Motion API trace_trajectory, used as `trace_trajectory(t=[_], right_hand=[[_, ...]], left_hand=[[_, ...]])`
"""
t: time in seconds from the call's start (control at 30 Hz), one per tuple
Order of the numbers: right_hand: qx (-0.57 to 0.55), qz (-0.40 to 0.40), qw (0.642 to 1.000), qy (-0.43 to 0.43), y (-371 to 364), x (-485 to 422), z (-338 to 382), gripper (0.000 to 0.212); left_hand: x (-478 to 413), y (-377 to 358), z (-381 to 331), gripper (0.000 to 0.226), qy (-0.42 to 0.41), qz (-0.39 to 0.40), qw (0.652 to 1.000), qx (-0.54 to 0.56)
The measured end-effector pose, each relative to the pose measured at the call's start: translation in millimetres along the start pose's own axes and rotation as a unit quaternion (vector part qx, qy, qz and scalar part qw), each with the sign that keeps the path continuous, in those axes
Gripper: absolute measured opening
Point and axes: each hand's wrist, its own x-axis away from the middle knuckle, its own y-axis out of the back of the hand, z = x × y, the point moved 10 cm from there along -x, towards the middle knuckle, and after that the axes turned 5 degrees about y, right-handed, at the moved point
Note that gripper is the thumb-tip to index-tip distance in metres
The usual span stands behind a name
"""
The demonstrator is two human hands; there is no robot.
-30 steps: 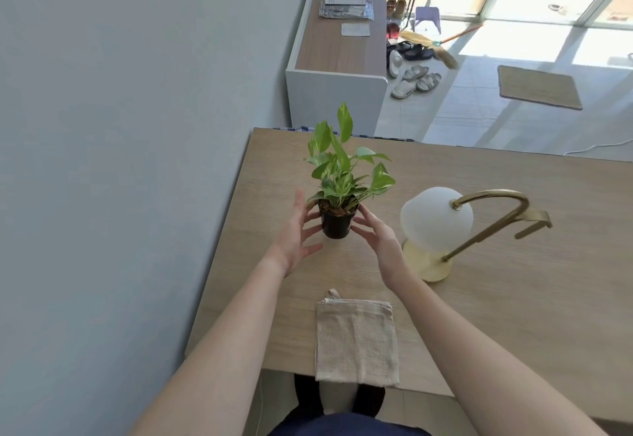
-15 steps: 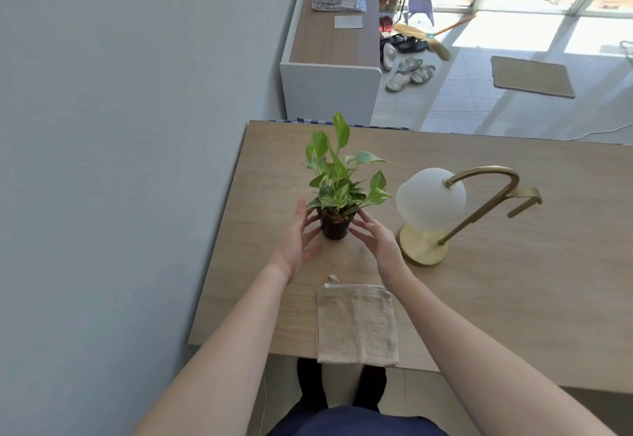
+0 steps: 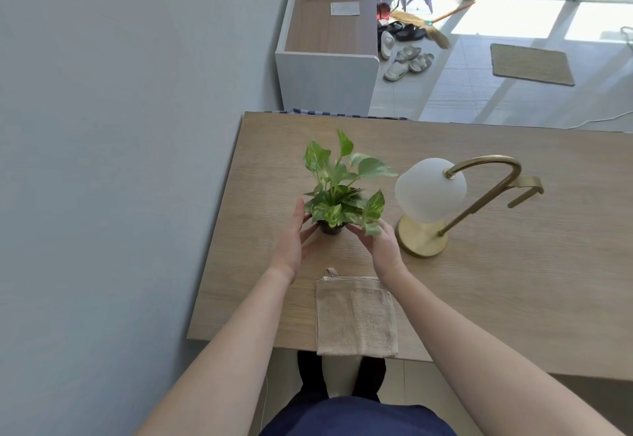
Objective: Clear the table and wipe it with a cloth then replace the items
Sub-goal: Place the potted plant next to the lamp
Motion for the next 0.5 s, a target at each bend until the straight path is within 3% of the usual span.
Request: trace_trajectory(t=[0.1, 0.27, 0.4, 0.5], right_hand=[[0.004, 0.003, 1.0, 0.007, 1, 0, 0, 0.034], [0.031, 0.025, 0.999, -0.002, -6, 9, 13, 0.036], [0.226, 0.035, 0.973, 0.002, 13, 12, 18, 0.023], [0.417, 0.049, 0.907, 0.01, 37, 22, 17, 0.027]], left_hand=[[-2, 1, 3, 0.043, 0.007, 0.002, 1.0, 0.004], [-1, 4, 4, 0.044, 0.008, -0.007, 1.0, -0.012], [1, 19, 17, 0.053, 0.016, -0.041, 0.996, -0.08], [12, 29, 28, 0.034, -0.011, -0.058, 0.974, -0.217]])
